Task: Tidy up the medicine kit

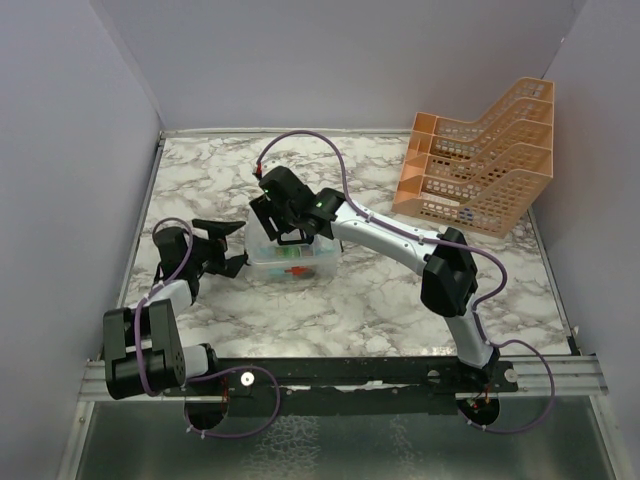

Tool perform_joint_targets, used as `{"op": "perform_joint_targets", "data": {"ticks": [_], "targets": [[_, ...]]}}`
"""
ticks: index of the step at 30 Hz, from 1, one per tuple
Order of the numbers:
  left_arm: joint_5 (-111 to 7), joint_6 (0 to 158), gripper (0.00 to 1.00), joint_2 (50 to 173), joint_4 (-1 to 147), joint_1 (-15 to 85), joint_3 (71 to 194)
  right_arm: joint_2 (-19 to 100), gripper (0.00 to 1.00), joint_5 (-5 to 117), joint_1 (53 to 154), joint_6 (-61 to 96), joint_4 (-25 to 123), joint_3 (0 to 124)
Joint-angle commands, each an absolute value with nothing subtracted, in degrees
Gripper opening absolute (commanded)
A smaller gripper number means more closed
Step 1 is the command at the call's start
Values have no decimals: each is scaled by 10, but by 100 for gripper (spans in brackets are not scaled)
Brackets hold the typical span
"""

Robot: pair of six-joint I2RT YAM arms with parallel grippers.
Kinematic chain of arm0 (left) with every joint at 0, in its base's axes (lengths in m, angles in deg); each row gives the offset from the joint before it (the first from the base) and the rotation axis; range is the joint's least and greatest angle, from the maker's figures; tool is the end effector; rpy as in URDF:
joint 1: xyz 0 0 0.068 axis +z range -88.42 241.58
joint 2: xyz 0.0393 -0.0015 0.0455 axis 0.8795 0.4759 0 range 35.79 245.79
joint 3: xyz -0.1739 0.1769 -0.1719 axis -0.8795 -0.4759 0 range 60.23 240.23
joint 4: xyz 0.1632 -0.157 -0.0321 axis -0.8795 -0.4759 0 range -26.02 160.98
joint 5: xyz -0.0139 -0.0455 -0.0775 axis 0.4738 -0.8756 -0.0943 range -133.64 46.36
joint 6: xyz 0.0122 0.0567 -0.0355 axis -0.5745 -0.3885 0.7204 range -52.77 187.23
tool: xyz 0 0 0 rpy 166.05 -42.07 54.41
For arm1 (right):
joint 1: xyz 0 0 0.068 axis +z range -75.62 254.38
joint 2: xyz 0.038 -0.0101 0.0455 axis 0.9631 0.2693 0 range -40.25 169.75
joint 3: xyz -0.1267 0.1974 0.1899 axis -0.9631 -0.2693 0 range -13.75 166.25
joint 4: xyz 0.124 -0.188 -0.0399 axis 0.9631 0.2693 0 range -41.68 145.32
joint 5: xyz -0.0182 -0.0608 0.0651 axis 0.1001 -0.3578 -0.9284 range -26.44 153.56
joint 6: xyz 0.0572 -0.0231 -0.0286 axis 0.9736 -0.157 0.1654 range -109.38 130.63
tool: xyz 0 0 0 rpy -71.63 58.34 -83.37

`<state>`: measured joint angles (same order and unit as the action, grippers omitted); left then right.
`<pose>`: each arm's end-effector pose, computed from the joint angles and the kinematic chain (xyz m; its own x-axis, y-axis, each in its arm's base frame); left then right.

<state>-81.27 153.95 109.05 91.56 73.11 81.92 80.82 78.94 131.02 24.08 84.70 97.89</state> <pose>0.2156 0.0100 0.2076 -0.3828 -0.8851 0.2647 -0.4833 -0.0523 -0.8739 0.2742 0.3900 0.2991 -0.5473 -0.4232 -0.7220 -0.5926 0.8052 -0.0227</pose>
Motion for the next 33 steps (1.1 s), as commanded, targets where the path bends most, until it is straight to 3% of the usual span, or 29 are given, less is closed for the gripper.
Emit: {"op": "perform_joint_targets", "data": {"ticks": [1,18,26,33], "targets": [[-857,1624,99,1067,979,730,820,822,68,785,1315,242,874,967],[-873,1545,96,1040,957,730,837,841,68,781,1314,249,881,974],[-813,1340,93,1015,683,721,959,840,67,788,1314,268,882,966],[-794,1286,88,1028,640,677,972,827,65,786,1314,288,862,945]]}}
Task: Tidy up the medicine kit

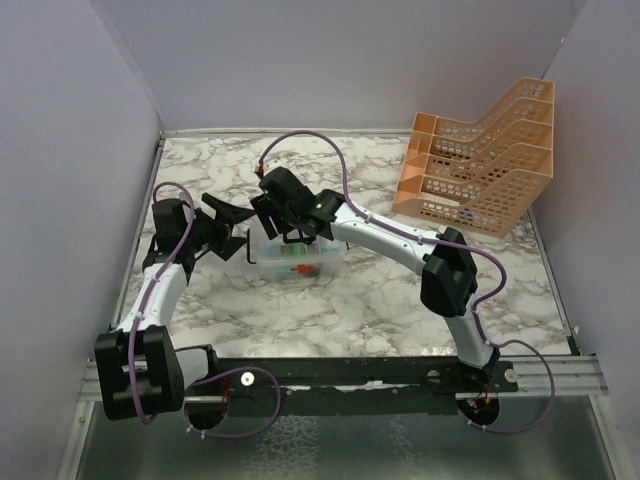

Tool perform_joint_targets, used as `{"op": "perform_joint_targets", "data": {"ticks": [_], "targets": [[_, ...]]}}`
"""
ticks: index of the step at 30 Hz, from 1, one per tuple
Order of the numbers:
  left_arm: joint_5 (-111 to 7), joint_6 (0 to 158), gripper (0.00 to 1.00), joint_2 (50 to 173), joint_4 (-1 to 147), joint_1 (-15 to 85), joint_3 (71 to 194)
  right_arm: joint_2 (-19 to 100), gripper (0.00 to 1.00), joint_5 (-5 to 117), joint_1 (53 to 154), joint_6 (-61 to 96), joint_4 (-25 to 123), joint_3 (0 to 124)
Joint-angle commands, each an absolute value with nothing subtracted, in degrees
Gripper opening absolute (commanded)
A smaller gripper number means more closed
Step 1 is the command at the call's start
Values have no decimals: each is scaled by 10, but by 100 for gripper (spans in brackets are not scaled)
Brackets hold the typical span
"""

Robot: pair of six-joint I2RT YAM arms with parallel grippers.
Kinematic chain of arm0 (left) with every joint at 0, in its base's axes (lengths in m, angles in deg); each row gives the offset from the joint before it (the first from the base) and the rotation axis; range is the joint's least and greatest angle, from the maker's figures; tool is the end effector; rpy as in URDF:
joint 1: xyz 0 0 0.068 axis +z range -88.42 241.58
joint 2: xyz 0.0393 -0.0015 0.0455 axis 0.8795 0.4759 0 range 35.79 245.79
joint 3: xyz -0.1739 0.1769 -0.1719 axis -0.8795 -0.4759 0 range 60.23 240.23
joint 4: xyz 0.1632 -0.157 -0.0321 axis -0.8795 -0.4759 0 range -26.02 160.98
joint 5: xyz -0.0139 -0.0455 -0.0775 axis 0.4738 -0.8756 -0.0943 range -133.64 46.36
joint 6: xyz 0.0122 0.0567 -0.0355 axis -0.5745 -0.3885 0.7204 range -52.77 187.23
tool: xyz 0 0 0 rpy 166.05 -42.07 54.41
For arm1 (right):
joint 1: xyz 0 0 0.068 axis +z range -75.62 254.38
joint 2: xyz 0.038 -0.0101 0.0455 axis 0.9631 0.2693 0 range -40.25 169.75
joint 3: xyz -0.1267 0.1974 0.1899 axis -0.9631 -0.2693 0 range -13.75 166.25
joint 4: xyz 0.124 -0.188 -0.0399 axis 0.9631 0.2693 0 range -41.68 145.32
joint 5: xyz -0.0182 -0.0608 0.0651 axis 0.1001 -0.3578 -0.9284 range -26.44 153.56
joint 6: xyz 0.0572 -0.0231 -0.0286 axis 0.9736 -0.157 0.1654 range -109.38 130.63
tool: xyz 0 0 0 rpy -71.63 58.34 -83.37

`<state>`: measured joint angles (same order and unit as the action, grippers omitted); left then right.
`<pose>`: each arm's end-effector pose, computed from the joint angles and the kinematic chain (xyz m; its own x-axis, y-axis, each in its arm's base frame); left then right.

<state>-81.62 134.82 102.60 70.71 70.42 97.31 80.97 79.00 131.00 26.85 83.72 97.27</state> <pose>0.2201 0.0003 0.2733 -0.5632 -0.8251 -0.0458 -0.3021 0.2571 -0.9180 0.2751 0.3910 0.2961 -0.5738 -0.3813 -0.7248 -0.5646 0.8252 0.0129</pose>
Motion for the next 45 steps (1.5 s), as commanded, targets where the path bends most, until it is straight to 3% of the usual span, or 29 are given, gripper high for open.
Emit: {"op": "perform_joint_targets", "data": {"ticks": [1,5,10,12,22,31,45], "targets": [[-792,1284,88,1031,640,669,971,826,65,784,1313,290,862,945],[-740,1244,85,1022,600,652,982,823,65,784,1313,297,860,937],[-650,1189,99,1002,521,655,1016,818,65,781,1313,306,858,930],[-639,1210,99,987,523,657,1009,817,64,780,1313,308,858,926],[-747,1477,99,986,767,677,853,813,64,774,1313,311,856,920],[-756,1653,99,999,869,676,795,815,64,765,1312,310,852,922],[-745,1659,99,990,900,677,813,824,63,759,1306,307,851,930]]}}
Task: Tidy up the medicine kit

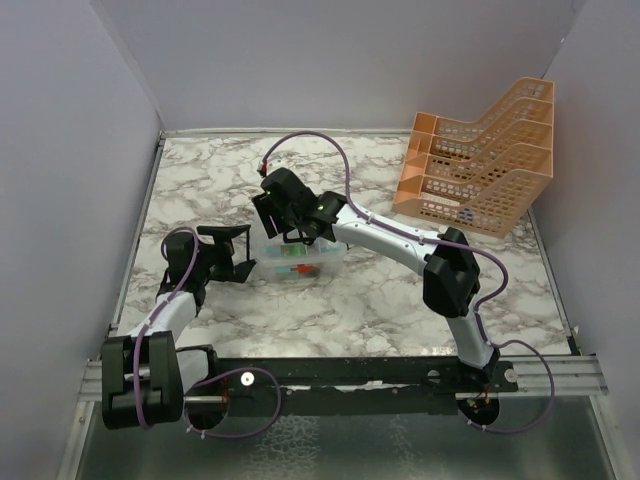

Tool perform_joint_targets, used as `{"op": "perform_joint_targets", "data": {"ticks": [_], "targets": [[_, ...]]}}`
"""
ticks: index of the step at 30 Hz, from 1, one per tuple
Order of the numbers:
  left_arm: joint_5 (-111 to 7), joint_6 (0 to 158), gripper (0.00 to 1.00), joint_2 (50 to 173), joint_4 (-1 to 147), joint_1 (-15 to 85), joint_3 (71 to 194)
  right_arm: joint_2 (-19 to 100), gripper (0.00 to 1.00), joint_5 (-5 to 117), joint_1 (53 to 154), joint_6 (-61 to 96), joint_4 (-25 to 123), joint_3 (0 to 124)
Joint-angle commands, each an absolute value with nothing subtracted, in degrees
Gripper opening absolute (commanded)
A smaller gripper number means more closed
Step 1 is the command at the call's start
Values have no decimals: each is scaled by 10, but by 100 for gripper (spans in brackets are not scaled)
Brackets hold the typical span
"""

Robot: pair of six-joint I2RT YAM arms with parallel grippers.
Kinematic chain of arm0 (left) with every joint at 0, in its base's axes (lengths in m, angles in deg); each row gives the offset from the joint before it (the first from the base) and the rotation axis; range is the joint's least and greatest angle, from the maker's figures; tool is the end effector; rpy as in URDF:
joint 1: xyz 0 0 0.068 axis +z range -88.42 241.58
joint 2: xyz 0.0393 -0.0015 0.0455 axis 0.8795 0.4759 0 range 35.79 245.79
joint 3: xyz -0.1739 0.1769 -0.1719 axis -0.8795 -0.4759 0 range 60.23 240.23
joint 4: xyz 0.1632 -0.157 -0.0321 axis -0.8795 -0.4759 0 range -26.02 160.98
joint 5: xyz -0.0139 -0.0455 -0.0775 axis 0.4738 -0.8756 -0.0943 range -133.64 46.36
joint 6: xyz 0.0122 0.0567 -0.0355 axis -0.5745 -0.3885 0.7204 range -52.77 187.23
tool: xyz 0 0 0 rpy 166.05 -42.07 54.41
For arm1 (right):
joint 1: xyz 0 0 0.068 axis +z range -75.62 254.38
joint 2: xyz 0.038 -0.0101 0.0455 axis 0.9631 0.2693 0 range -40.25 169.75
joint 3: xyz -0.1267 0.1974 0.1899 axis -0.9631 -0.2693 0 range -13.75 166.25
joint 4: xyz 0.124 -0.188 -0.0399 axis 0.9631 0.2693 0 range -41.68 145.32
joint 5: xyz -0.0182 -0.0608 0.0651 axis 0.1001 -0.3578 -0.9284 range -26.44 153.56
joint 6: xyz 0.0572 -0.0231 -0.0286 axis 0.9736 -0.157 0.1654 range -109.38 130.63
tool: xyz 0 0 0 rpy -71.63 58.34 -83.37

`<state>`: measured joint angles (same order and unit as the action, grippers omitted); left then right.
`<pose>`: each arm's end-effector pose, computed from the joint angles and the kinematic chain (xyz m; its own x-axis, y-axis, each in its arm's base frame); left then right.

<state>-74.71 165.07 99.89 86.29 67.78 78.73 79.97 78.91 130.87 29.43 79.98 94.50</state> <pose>0.1875 -0.0079 0.2091 -0.2788 -0.8838 0.3756 -0.5444 -0.1767 -0.8200 0.2755 0.3898 0.2951 -0.5858 -0.3215 -0.7439 -0.5382 0.8406 0.0605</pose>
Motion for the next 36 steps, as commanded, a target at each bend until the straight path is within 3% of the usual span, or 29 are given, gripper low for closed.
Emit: {"op": "perform_joint_targets", "data": {"ticks": [1,9,25,36], "targets": [[-741,1648,99,987,887,678,818,824,63,759,1306,307,851,930],[-682,1506,99,954,732,678,886,822,63,757,1306,309,851,924],[-739,1442,99,981,790,667,894,826,63,754,1305,308,851,923],[-686,1345,97,983,686,612,950,836,61,733,1300,328,863,944]]}}
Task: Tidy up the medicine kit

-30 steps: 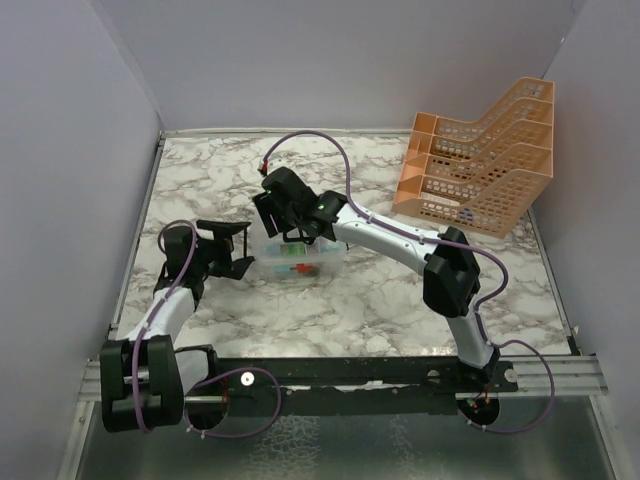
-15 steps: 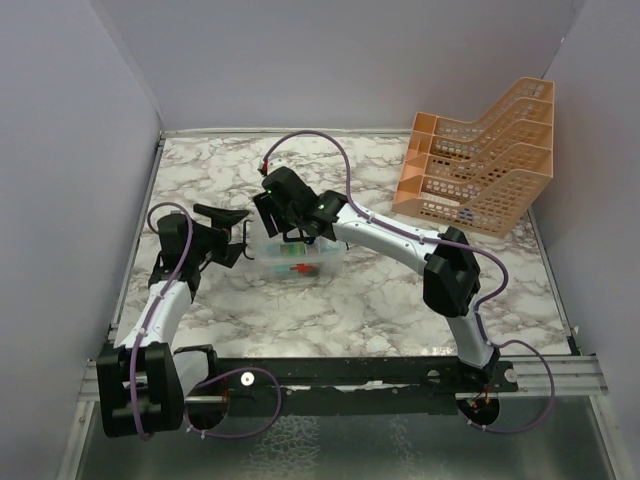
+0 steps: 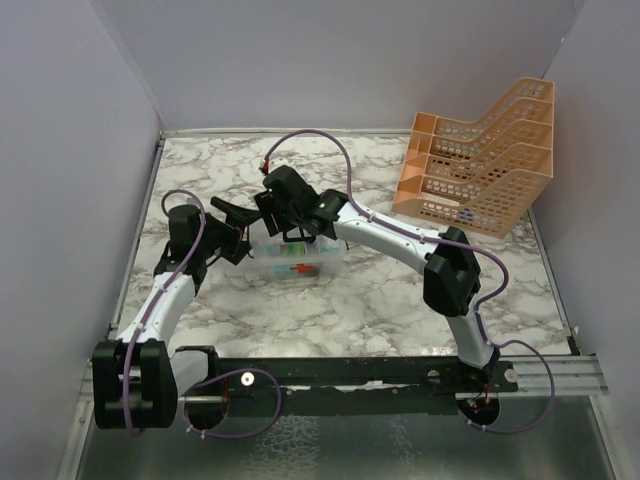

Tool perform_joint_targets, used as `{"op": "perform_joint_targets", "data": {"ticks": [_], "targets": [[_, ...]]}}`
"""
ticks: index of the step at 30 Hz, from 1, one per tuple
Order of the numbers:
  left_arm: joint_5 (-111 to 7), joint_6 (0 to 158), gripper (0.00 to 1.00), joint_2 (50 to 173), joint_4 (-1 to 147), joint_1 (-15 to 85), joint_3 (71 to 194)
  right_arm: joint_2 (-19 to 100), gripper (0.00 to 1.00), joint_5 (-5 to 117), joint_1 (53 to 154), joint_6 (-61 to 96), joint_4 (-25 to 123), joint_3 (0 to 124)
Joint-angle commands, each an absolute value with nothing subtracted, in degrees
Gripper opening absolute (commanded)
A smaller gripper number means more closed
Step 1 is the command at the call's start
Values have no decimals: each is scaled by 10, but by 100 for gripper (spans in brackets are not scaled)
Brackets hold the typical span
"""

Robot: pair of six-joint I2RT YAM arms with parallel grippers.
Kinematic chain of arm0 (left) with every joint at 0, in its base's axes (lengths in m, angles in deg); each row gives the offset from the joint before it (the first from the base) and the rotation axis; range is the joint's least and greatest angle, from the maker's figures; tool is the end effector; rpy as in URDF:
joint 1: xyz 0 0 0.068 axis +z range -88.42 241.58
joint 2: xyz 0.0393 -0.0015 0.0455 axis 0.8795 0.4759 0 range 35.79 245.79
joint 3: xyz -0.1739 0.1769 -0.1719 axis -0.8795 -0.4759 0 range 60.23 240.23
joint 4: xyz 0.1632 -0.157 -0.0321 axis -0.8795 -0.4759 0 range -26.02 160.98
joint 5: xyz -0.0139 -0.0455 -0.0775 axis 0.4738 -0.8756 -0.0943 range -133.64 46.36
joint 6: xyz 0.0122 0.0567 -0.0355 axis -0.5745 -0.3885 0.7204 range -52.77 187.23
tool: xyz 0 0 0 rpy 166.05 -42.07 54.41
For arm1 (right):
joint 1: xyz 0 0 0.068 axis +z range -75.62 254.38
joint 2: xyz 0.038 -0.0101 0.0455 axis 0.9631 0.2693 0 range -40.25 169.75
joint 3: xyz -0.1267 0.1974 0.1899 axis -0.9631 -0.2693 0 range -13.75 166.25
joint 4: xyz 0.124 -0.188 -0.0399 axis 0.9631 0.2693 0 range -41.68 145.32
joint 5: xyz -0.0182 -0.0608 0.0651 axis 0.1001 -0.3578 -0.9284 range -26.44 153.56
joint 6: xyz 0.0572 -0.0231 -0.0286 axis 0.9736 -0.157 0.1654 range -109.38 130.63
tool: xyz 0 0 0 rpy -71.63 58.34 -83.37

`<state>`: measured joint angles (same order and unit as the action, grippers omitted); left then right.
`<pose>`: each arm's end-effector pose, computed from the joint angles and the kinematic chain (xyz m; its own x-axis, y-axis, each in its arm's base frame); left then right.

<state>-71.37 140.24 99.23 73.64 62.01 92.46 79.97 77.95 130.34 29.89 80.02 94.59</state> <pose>0.2067 -0.0238 0.2606 -0.5241 -0.8505 -0.0441 -0.3395 0.2561 -0.9051 0.2785 0.3879 0.2954 -0.5960 -0.3112 -0.7403 -0.5353 0.8411 0.0773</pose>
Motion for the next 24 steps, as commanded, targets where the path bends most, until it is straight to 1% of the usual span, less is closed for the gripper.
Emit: {"op": "perform_joint_targets", "data": {"ticks": [1,8,12,15,20,24], "targets": [[-678,1333,96,982,672,610,953,839,60,731,1298,331,866,946],[-648,1276,84,981,612,594,969,845,54,704,1288,356,876,950],[-645,1251,77,979,598,587,975,849,48,690,1283,358,877,949],[-639,1230,72,982,577,581,983,853,47,690,1283,358,880,949],[-619,1204,55,982,544,572,993,853,47,690,1283,361,879,945],[-609,1189,47,985,529,564,999,853,47,690,1282,363,878,943]]}}
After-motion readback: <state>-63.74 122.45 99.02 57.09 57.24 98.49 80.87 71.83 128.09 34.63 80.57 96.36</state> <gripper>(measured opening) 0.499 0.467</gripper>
